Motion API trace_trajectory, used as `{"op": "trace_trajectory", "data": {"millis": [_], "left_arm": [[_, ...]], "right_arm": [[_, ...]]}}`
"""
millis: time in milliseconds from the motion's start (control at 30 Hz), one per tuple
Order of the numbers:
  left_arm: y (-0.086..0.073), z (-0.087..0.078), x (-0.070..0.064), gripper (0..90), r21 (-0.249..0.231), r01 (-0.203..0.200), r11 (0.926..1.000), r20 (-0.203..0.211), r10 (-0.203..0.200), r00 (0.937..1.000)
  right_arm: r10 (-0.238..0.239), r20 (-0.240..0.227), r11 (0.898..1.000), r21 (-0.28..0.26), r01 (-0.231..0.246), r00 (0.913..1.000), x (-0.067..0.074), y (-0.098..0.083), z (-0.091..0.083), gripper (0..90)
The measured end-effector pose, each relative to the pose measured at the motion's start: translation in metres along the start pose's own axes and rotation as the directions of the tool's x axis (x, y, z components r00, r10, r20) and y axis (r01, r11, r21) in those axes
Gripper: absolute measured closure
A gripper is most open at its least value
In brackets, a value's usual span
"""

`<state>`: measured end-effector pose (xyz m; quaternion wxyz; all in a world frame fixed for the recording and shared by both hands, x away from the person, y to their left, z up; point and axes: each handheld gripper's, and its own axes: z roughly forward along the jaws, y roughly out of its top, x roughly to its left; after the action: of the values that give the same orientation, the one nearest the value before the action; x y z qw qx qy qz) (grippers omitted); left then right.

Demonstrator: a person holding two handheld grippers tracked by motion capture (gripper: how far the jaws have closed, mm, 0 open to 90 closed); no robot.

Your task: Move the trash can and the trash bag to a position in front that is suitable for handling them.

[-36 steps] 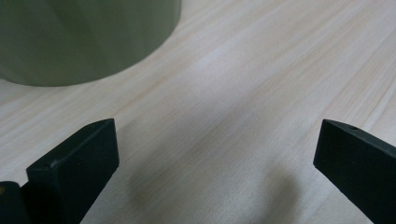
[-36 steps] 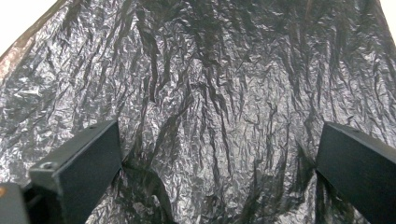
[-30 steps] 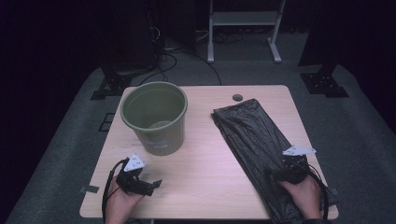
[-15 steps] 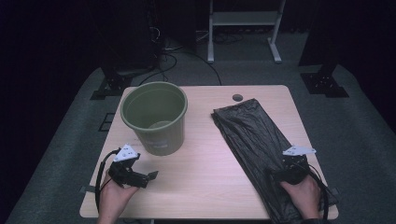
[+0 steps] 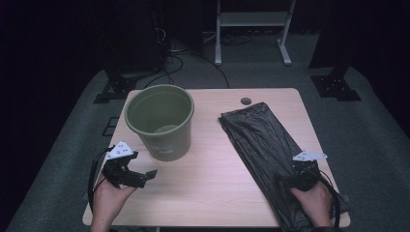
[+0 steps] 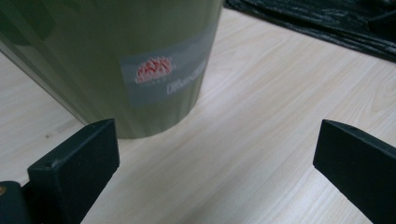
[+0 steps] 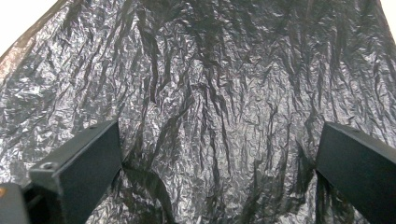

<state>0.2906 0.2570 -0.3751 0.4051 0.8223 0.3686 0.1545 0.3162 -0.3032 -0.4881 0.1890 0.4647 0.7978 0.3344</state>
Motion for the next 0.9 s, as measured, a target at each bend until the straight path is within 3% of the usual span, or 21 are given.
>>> {"op": "trace_trajectory", "data": {"millis": [333,900], "left_arm": [[0.027,-0.017,0.008,0.0,-0.021,-0.026,0.9994,-0.024,0.026,0.9994],[0.075,-0.038,0.026,0.0,-0.083,-0.028,0.9961,-0.073,0.022,0.9971]], "right_arm": [[0.0,-0.001,1.0,0.0,0.0,1.0,0.0,0.0,0.0,0.0],[-0.004,-0.004,1.0,-0.001,0.004,1.0,0.0,0.0,0.0,0.0]]}}
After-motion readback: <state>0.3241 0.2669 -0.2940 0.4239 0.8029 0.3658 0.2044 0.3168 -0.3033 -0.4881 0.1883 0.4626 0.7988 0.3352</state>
